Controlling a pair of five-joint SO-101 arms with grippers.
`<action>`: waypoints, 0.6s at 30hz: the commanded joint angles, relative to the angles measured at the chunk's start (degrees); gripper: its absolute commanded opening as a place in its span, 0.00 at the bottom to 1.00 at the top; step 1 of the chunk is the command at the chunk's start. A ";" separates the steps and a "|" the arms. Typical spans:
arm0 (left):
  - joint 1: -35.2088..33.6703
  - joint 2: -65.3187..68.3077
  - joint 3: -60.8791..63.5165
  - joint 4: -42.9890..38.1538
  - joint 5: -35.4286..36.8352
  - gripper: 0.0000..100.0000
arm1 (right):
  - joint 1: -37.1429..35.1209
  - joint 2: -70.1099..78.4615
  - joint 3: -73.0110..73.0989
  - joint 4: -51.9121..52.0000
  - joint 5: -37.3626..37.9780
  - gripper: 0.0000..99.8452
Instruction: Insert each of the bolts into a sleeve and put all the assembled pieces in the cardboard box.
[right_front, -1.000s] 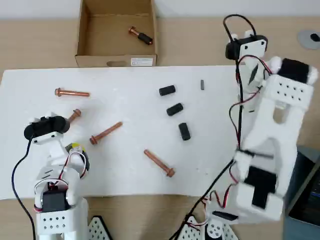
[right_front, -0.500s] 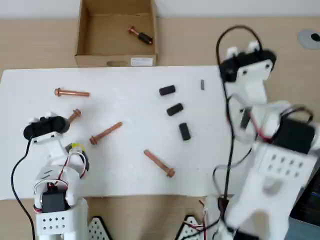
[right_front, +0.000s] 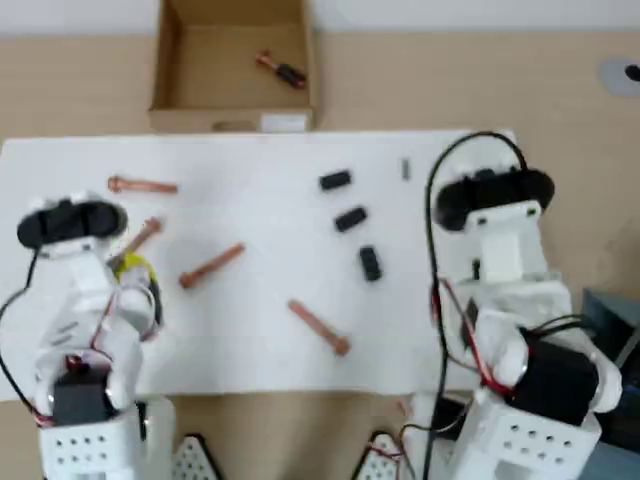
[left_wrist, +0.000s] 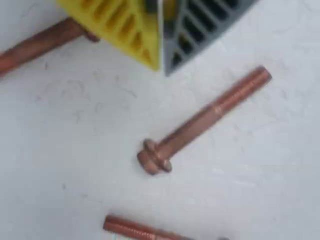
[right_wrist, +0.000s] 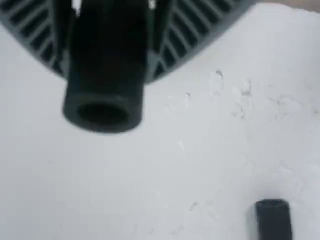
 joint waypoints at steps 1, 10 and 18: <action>0.53 14.46 -15.74 2.20 -0.35 0.00 | 2.77 -0.66 1.01 -2.64 -3.08 0.01; 14.42 43.12 -42.99 18.99 -8.53 0.00 | 4.35 -0.75 5.58 -5.36 -9.49 0.01; 27.87 58.15 -56.62 31.56 -26.02 0.00 | 4.35 -0.75 7.43 -5.63 -11.34 0.01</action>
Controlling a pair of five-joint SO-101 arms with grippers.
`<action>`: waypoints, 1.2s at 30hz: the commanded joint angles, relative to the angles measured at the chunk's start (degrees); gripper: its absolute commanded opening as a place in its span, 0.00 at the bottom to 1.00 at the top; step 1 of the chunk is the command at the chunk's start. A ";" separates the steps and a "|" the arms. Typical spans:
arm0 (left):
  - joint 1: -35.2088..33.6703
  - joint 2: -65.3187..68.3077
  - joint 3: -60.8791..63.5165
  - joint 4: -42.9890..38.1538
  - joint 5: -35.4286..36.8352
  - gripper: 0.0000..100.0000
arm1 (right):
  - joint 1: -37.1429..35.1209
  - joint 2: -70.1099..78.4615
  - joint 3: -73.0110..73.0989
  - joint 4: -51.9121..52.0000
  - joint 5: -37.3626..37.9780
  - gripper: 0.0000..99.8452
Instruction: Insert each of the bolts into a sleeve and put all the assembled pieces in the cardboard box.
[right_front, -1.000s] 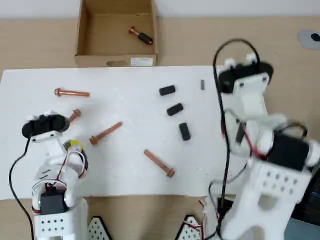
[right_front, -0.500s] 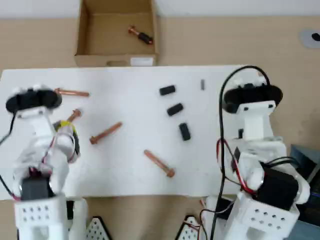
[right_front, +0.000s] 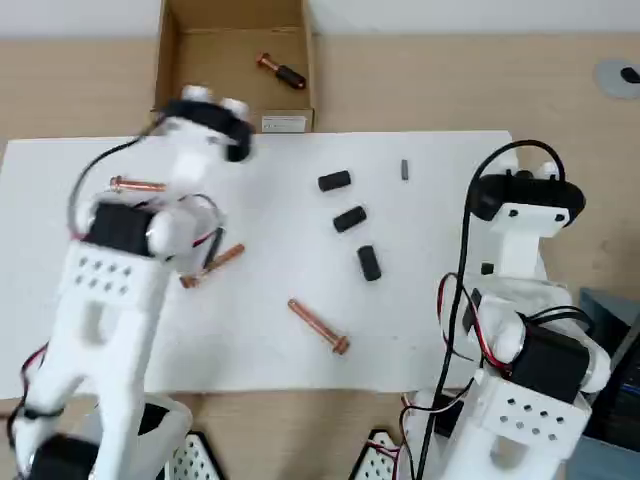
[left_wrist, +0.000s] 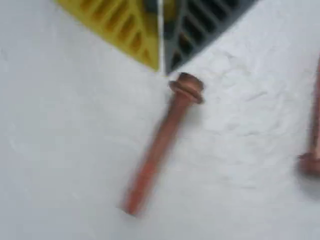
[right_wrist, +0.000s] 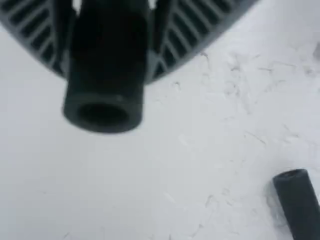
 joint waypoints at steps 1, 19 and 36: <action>6.59 4.79 -6.68 5.63 -8.00 0.00 | 0.84 -0.75 0.04 -1.85 -0.62 0.01; 20.66 10.59 -0.62 7.65 -41.05 0.01 | 0.84 -0.75 0.04 -5.27 -0.62 0.01; 30.33 12.62 1.49 3.25 -49.76 0.12 | 0.84 -0.75 0.04 -6.07 -0.70 0.01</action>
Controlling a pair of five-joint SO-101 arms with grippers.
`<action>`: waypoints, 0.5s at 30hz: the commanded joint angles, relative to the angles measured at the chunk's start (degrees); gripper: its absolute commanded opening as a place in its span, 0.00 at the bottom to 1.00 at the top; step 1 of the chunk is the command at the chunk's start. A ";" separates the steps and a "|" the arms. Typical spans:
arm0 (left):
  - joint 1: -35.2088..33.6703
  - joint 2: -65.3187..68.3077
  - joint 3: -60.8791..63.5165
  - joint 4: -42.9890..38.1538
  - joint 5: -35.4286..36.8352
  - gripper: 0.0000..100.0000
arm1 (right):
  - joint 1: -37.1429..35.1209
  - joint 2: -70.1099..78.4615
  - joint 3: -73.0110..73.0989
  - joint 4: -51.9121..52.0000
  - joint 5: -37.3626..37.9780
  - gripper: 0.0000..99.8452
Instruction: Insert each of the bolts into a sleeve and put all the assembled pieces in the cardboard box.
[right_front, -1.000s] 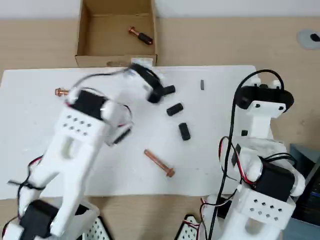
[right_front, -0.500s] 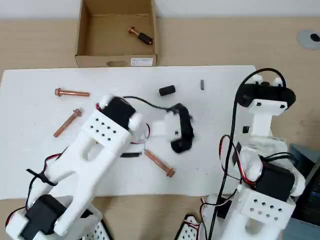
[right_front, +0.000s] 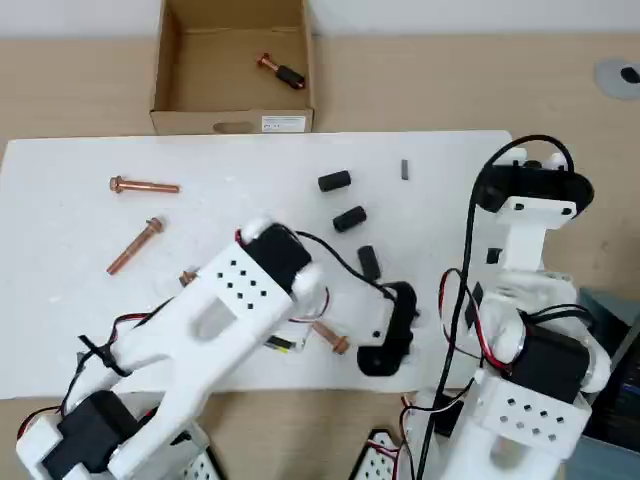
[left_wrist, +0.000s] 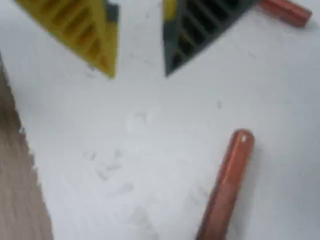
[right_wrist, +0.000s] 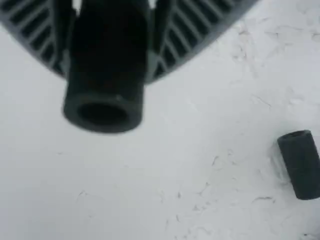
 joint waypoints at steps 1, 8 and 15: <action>0.26 2.24 -0.44 -4.66 0.09 0.13 | 0.84 -0.75 0.04 -1.41 -0.35 0.01; -0.97 11.56 -5.36 -7.56 -0.18 0.14 | 0.84 -0.75 0.04 -1.41 -0.26 0.01; -0.97 20.18 -11.78 -7.56 -0.18 0.14 | 0.75 -0.75 0.04 -1.41 -0.26 0.01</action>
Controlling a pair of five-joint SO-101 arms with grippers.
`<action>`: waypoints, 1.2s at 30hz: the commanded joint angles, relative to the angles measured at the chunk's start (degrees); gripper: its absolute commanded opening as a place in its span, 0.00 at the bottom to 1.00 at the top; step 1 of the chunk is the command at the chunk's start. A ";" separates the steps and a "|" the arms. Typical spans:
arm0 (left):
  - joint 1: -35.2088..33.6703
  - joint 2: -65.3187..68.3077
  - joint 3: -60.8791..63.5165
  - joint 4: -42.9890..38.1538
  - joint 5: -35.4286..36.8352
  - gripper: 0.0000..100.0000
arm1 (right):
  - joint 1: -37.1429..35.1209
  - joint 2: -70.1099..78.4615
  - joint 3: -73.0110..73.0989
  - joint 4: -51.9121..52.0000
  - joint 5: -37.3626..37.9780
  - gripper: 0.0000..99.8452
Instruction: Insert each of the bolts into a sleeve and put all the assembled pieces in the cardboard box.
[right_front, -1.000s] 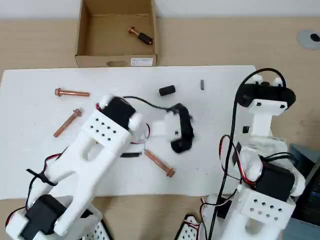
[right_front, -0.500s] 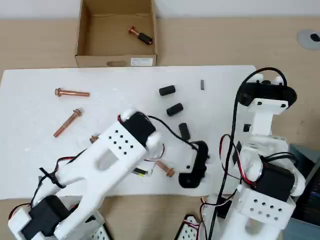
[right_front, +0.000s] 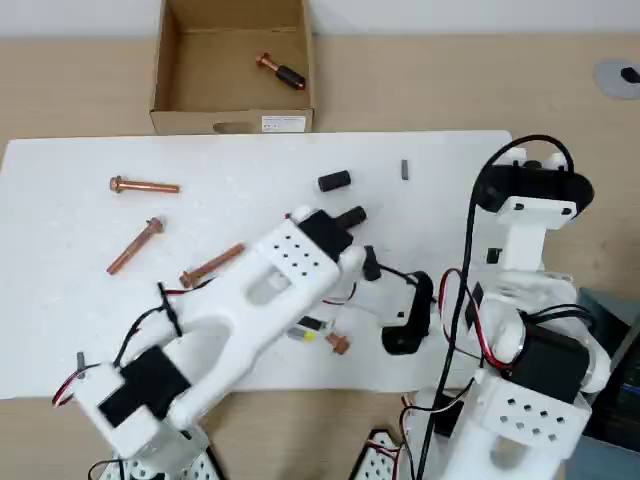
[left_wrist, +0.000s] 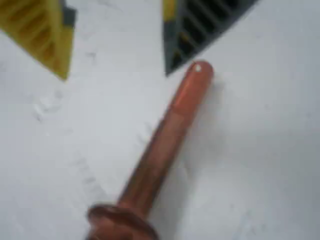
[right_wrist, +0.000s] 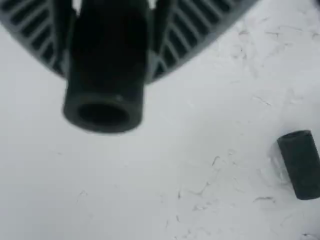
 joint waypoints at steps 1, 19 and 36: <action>-0.44 2.42 -5.80 -0.35 -0.18 0.14 | 0.66 -0.75 0.04 -1.41 -0.26 0.01; 2.29 11.30 -10.37 -0.35 0.26 0.11 | 0.57 -0.75 0.04 -1.41 -0.26 0.01; 4.04 11.47 -5.19 -5.98 1.05 0.11 | 0.57 -0.75 0.04 -1.23 -0.26 0.01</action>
